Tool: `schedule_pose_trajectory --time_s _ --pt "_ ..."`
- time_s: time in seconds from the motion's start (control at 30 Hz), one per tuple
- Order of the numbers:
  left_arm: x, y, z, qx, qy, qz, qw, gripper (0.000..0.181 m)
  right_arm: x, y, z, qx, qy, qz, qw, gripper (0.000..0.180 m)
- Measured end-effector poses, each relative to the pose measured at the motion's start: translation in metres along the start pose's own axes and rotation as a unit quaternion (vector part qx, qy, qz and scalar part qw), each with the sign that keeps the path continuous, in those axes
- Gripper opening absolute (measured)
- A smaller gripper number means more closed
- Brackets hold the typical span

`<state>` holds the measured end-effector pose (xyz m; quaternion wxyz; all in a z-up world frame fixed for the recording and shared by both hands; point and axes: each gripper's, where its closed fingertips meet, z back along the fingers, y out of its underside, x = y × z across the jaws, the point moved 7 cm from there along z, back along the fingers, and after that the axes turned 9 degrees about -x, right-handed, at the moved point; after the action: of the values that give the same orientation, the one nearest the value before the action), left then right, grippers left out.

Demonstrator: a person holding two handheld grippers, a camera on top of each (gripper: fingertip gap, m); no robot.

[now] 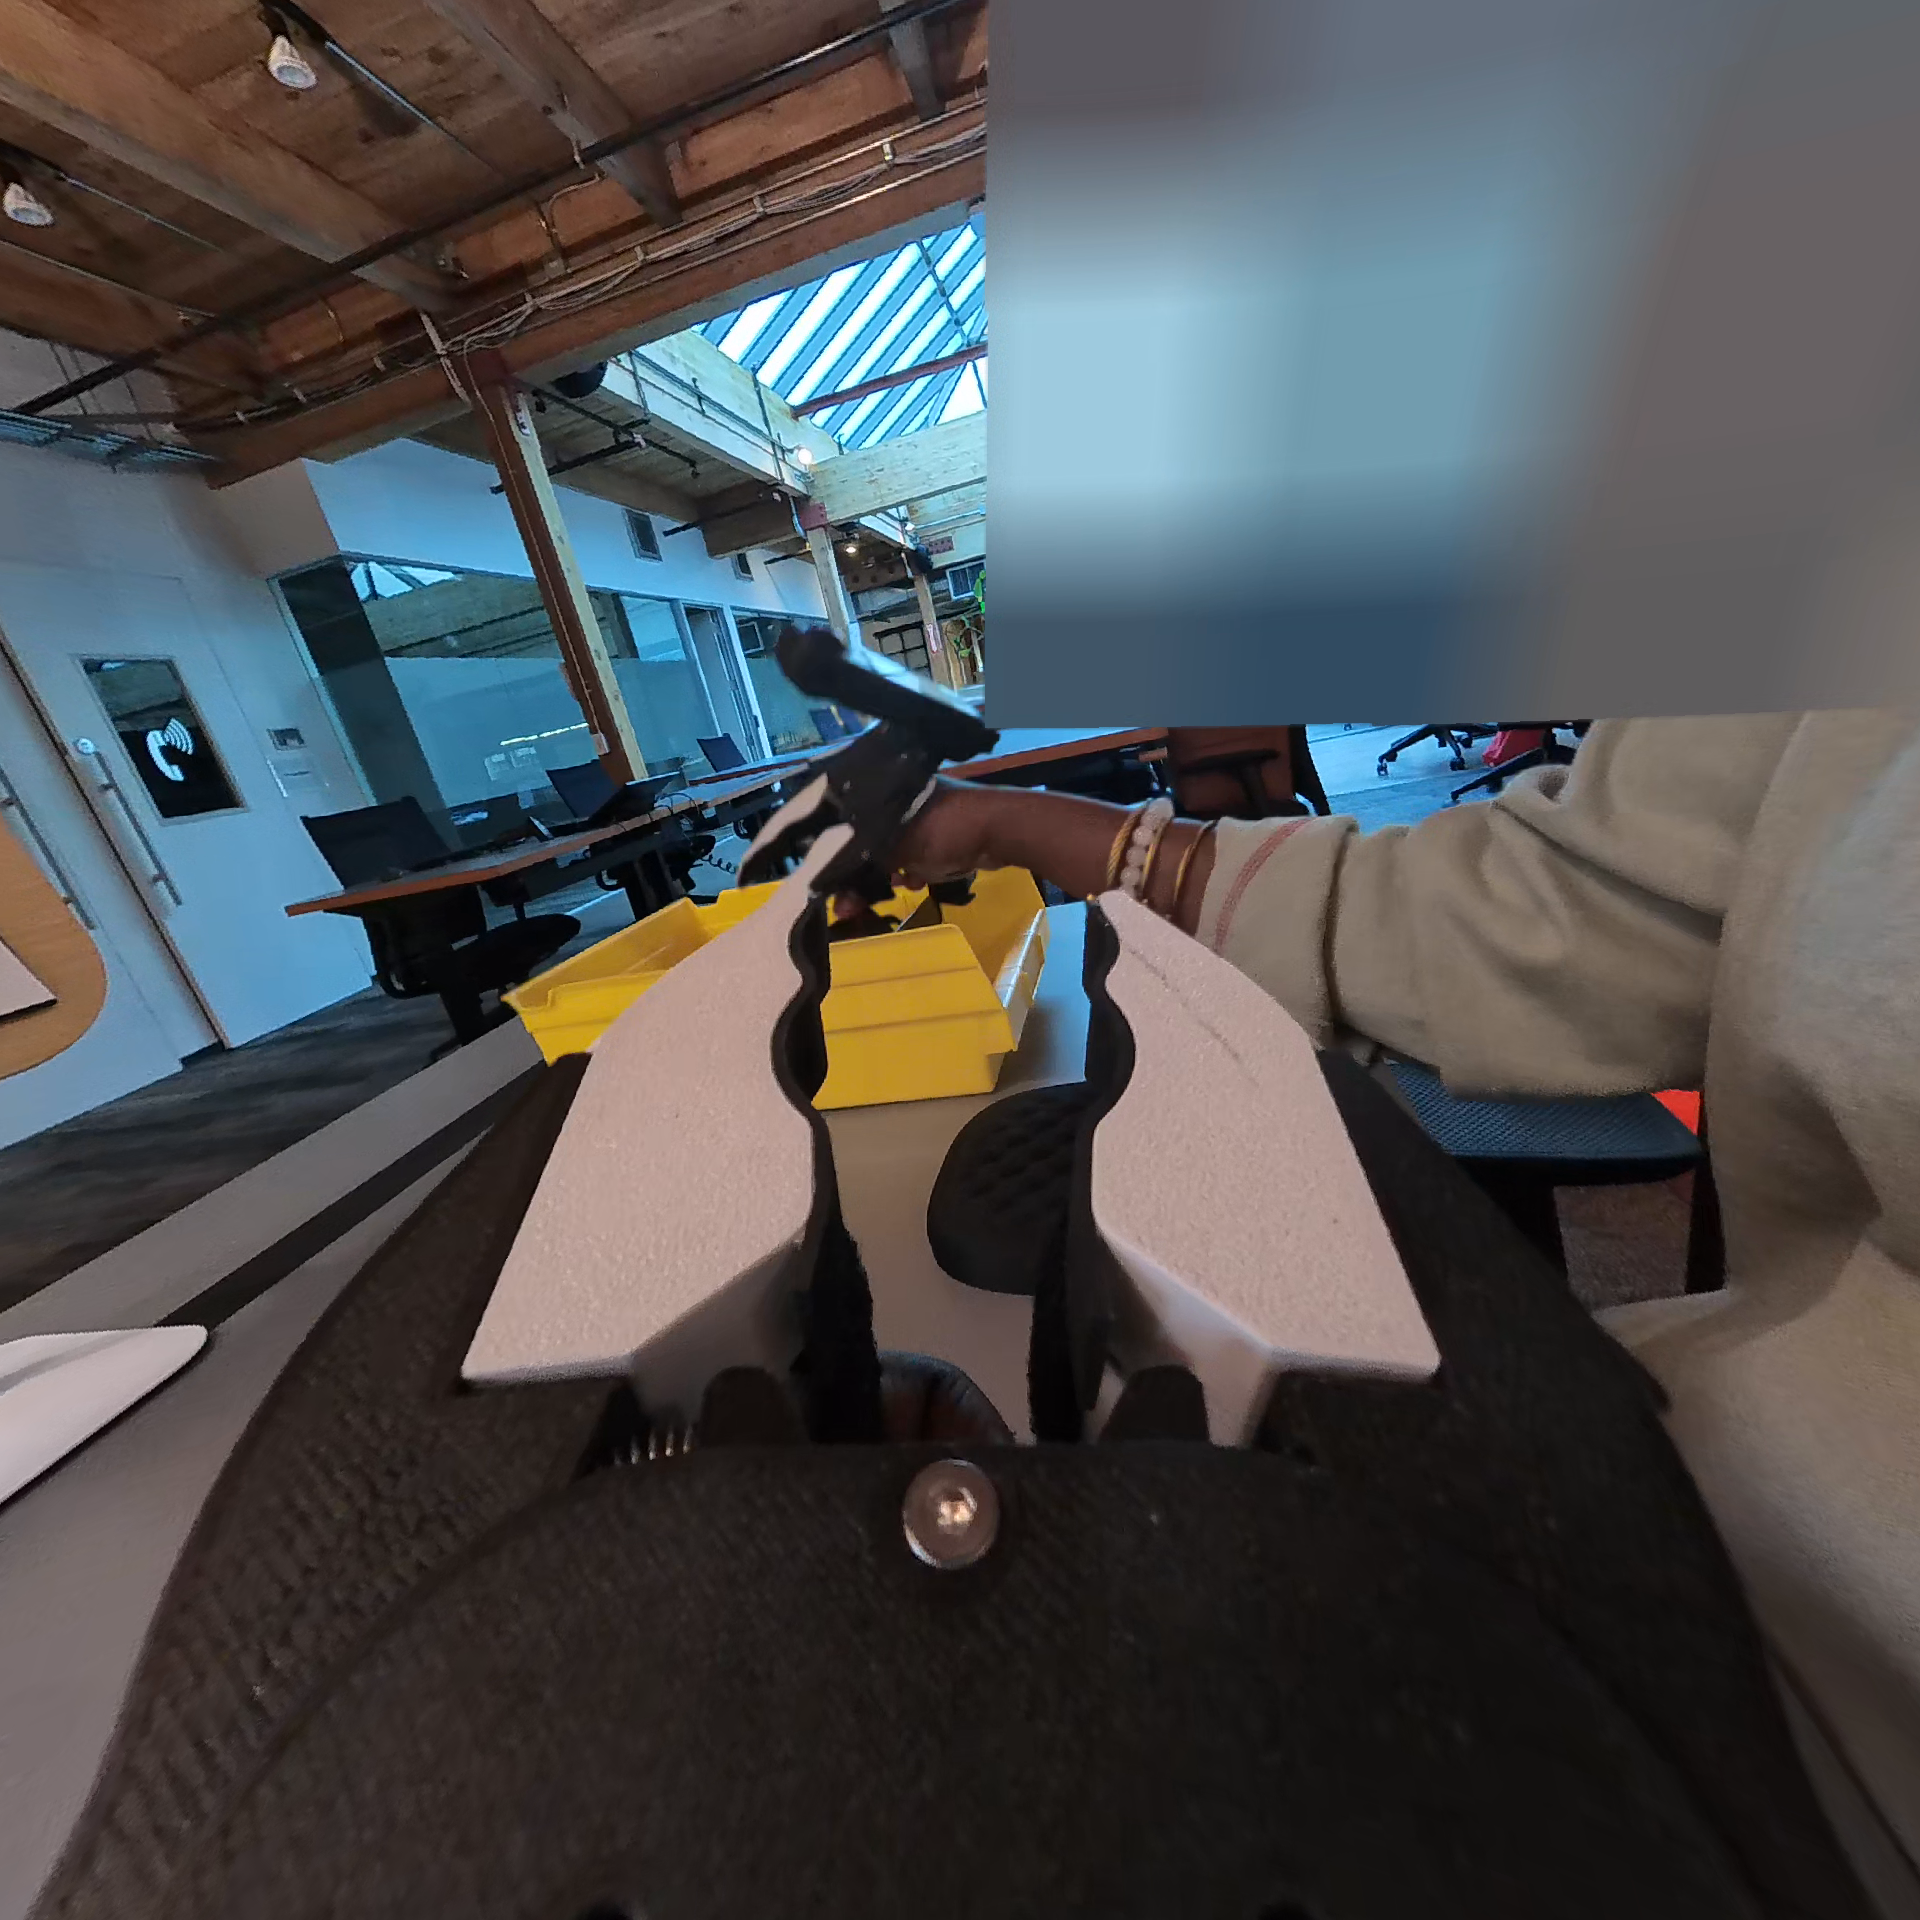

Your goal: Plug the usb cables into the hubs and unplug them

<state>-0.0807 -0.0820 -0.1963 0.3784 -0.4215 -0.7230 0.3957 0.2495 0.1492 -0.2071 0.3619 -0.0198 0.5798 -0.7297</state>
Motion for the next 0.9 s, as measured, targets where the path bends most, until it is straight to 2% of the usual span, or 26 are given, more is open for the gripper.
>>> schedule_pose_trajectory --time_s 0.1,0.2,0.23,0.33,0.47,0.6,0.7,0.77,0.9 --pt "0.001 0.001 0.0 0.004 -0.003 0.0 1.0 0.047 0.009 -0.044 0.027 -0.14 0.012 -0.044 0.989 0.096" --pt "0.0 0.002 -0.001 0.007 -0.003 0.0 1.0 0.047 0.033 -0.089 0.06 -0.291 0.003 -0.076 0.954 0.142" --pt "0.0 0.002 -0.001 0.008 -0.004 -0.001 1.0 0.047 0.044 -0.1 0.07 -0.332 -0.003 -0.077 0.94 0.145" --pt "0.001 0.003 -0.001 0.015 -0.014 -0.004 1.0 0.047 0.087 -0.12 0.095 -0.388 -0.042 -0.089 0.916 0.146" --pt "0.005 0.002 -0.001 0.003 -0.042 -0.001 0.999 0.046 0.143 -0.124 0.111 -0.432 -0.06 -0.109 0.893 0.146" --pt "0.01 0.002 0.0 -0.01 -0.064 -0.022 0.998 0.047 0.19 -0.103 0.097 -0.498 0.012 -0.141 0.855 0.146" --pt "0.008 0.001 0.002 -0.013 -0.066 -0.042 0.997 0.049 0.214 -0.072 0.069 -0.482 0.056 -0.161 0.859 0.146" --pt "0.004 -0.001 0.004 -0.01 -0.062 -0.045 0.997 0.056 0.216 -0.071 0.063 -0.469 0.044 -0.175 0.864 0.145" --pt "-0.011 -0.02 0.01 -0.008 -0.062 -0.062 0.996 0.087 0.211 -0.067 0.068 -0.47 0.093 -0.122 0.869 0.145"
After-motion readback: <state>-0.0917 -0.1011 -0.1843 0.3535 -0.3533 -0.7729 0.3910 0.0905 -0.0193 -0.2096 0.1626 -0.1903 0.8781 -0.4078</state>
